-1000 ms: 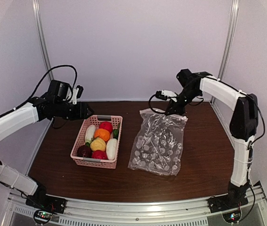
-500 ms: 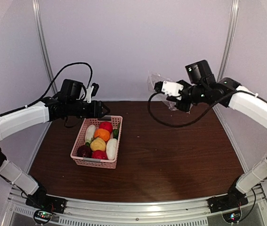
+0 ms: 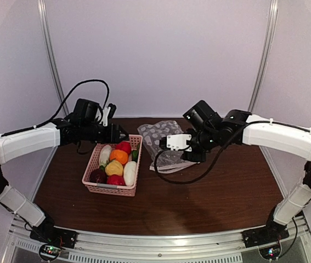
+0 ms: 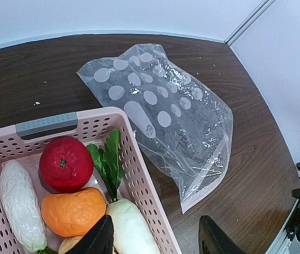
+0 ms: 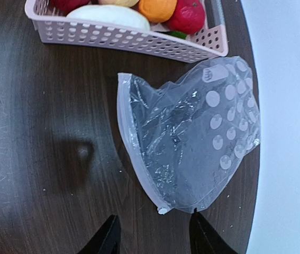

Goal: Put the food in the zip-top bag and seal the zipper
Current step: Set the zipper food storage bag at the center of the board, then pick up the zipper food storage bag from the center of the board.

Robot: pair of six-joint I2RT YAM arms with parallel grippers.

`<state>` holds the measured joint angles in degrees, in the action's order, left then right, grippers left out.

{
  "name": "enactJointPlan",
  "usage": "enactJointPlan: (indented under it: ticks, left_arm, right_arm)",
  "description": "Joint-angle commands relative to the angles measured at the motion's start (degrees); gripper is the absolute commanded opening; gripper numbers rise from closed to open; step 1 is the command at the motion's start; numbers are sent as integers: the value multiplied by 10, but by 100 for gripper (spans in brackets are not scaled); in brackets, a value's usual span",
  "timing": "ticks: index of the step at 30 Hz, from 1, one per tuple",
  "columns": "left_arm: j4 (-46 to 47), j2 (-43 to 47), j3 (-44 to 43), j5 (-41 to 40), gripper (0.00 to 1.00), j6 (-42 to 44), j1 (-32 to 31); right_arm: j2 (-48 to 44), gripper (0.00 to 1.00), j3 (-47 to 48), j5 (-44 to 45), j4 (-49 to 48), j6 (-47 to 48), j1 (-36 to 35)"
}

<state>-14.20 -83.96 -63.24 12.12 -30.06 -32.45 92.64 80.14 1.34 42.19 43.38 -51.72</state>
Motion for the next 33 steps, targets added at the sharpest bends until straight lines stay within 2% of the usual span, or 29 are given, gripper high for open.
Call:
enactJointPlan:
  ticks: [1, 4, 11, 18, 24, 31, 33]
  left_arm:
    - [32, 5, 24, -15, 56, -6, 1]
    - [34, 5, 27, -15, 56, -5, 1]
    - [42, 12, 34, -17, 56, -7, 1]
    - [32, 35, 45, -28, 56, -3, 1]
    - [30, 44, 49, -36, 56, 0, 1]
    - [26, 41, 34, -36, 56, 0, 1]
    - [24, 42, 31, -35, 56, 1, 1]
  right_arm:
    - [-30, 45, -6, -12, -15, -24, 2]
    - [-30, 45, -51, 2, -49, -14, 1]
    - [-4, 41, -136, 64, -220, 16, 0]
    - [47, 54, -187, 122, -332, 44, 0]
    - [94, 57, -204, 157, -408, 54, 0]
    - [159, 56, -203, 196, -476, 71, 0]
    - [161, 53, -205, 212, -500, 68, 0]
